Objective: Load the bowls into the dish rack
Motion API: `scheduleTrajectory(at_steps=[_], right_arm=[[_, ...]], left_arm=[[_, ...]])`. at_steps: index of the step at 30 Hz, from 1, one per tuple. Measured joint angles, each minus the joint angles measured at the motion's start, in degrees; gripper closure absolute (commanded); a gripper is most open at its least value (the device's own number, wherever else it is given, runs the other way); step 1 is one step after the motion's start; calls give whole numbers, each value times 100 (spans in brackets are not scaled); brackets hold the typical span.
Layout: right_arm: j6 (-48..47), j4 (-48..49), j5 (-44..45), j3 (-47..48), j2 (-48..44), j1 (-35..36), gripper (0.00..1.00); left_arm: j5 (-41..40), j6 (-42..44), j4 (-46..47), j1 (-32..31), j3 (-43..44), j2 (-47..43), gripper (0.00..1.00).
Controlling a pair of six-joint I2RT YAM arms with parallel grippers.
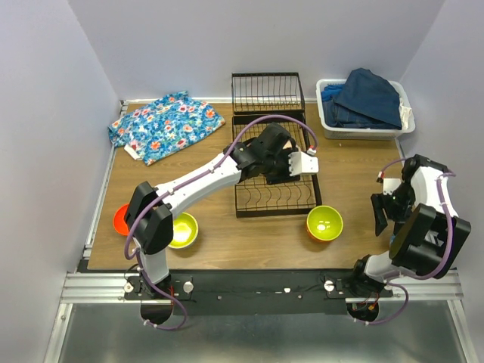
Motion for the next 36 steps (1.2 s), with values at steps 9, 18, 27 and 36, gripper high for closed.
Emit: scheduleTrajectory(at_steps=[9,18,27,36], right_arm=[[46,11,483,-186,-221,0,35],[177,249,763,-553,-214,0,45],[197,846,1029,-907,-184,0,71],[90,1239,1331,-986,-424,0,99]], left_arm=[[-15,-103,44,2,-11,2,45],[-11,-258,153,116,-33,0,45],[-4,-446,256,299,-229,-50,45],[11,-538,321,387,-391,-264,45]])
